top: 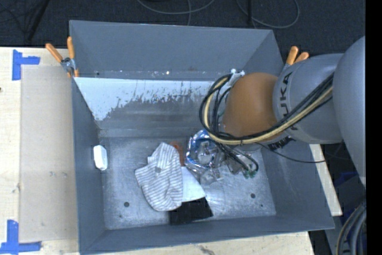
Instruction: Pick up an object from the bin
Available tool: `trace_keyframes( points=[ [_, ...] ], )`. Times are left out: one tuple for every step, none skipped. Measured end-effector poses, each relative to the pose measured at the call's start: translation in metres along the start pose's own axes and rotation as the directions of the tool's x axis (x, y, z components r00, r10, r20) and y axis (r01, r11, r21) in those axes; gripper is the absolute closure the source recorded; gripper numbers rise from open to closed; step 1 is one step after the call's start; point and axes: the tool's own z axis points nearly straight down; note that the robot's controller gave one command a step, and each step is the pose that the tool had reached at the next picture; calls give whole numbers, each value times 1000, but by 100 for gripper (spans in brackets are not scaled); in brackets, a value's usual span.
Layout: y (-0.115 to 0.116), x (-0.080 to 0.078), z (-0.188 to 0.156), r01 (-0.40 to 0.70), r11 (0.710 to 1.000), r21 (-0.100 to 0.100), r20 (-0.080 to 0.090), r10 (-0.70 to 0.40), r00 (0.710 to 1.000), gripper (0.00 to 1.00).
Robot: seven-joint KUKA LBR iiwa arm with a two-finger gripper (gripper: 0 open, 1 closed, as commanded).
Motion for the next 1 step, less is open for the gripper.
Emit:
trace_keyframes(
  points=[
    [-1, 3, -29, 10, 1000, -7, -3, -10, 1000, 100]
  ],
)
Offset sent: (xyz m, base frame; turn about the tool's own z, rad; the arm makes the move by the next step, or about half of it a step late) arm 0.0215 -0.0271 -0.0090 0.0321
